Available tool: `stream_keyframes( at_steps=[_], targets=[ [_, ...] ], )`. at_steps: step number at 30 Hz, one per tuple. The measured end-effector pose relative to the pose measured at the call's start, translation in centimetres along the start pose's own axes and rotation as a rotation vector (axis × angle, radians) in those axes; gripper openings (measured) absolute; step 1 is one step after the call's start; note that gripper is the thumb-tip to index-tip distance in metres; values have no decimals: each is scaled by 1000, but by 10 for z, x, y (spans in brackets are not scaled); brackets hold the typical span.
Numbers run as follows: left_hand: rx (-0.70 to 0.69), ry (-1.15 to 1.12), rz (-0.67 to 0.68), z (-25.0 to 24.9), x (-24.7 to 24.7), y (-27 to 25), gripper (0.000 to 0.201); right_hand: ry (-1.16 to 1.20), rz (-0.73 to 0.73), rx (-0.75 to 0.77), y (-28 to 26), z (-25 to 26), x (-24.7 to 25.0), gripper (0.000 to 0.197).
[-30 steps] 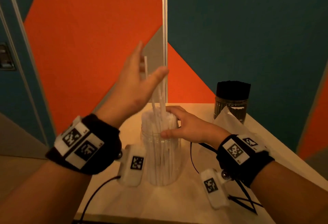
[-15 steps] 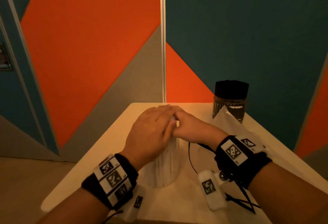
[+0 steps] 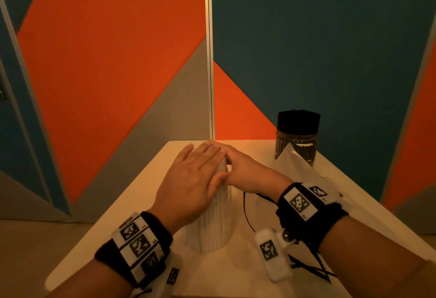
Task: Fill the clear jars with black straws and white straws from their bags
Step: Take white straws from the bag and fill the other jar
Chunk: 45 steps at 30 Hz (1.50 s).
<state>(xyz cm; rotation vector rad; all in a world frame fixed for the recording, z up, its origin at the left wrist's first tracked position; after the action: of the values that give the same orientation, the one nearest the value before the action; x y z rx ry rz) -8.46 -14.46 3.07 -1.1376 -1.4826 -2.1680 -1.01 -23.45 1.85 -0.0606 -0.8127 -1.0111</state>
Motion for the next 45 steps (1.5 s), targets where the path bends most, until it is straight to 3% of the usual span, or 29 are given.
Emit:
stream_keyframes(
  at_steps=[3,5,6,8,10,11,13,16,19,21,24,26,30,32,34,36,41,45],
  targets=[
    [30,-140,-44,6,7,2,54,34,29,-28,-7,4,-2,111],
    [162,-309,-134,21,14,-3,59,-41,22,-32,-19,12,9,118],
    [267,-397,-191,34,17,-8,65,-116,-2,-40,-27,14,22,112],
    [511,-552,-214,60,12,-21,81,-286,-74,-47,-47,16,57,83],
    [704,-695,-66,72,-8,-34,107,-384,-139,-85,-73,8,97,51],
    [749,-757,15,71,-18,-39,119,-395,-132,-131,-87,-3,112,44],
    [757,-809,110,63,-33,-42,133,-382,51,-299,-119,-35,114,52],
    [714,-759,88,57,-45,-36,136,-427,347,-518,-165,-78,77,93],
    [721,-809,14,57,-58,-26,133,-513,312,-549,-177,-101,43,115],
    [712,-853,-16,57,-68,-19,133,-582,240,-486,-169,-106,29,100],
    [704,-847,-53,63,-77,-7,126,-584,110,-396,-152,-104,34,52],
    [705,-853,-80,74,-83,0,116,-548,-27,-373,-141,-99,56,32],
    [779,-854,-43,98,-112,20,133,-573,-357,-342,-124,-92,104,36],
    [779,-845,-67,102,-125,38,123,-600,-297,-371,-115,-108,98,35],
    [780,-844,-85,105,-141,57,117,-549,-60,-535,-107,-144,72,31],
    [796,-851,-86,107,-158,76,114,-463,131,-706,-109,-174,52,41],
    [785,-858,-73,105,-197,123,114,-243,226,-823,-113,-183,54,66],
    [764,-884,-51,85,-223,159,122,98,198,-938,-124,-176,65,63]
  ],
)
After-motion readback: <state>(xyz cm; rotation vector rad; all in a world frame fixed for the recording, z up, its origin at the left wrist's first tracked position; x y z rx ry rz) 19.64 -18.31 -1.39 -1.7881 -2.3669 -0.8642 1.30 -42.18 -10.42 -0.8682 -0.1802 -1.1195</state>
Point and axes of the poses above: each hand's wrist, its own y-axis towards the middle knuckle, its own x-axis out of the back of the hand, z = x × y, the point moved 8 cm from there along y, towards the middle knuckle, and after that the axes turned 1 degree about z, right-handed, at the moved point
